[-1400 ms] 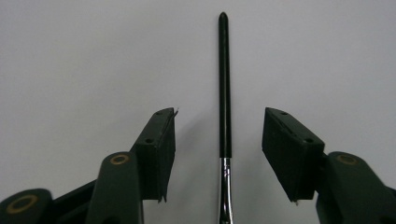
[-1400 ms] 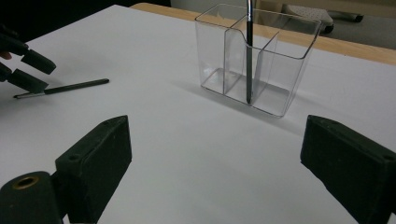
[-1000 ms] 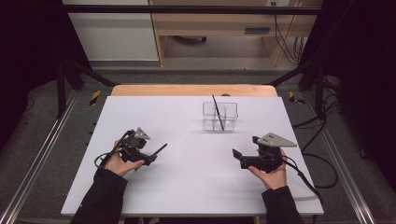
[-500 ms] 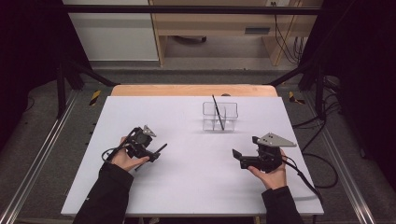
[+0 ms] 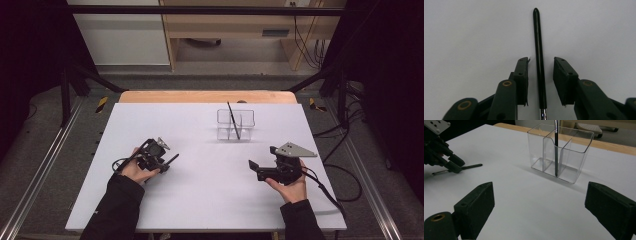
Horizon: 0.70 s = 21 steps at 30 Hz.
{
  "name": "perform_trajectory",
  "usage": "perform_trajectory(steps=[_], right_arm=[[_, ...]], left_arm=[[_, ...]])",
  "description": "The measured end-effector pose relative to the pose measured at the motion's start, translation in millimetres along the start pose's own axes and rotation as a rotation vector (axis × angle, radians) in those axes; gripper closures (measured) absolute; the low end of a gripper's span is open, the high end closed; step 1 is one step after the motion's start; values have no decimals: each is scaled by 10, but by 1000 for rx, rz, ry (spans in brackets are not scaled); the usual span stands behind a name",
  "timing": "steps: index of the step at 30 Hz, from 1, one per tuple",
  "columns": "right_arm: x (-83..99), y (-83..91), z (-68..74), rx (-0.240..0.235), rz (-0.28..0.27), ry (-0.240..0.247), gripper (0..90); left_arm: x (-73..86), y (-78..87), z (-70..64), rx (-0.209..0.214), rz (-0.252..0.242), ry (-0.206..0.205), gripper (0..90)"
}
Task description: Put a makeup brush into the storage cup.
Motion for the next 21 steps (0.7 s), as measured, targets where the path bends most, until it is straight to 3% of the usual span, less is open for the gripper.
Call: perform_trajectory(steps=[13, 21], right_arm=[[-4, 7, -1, 0, -1, -4, 95], [-2, 3, -1, -1, 2, -3, 95]], left_arm=[[20, 7, 2, 32, 14, 25, 749], [20, 6, -15, 38, 16, 17, 820]])
Point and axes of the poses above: each handheld gripper's, and its own axes: y roughly backward along the jaws, x roughly out of its underside, z roughly to its left, the point moved 3 cm from there along -y, roughly forward along the jaws, and after that the axes turned 3 degrees about x, right-handed, at the moved point
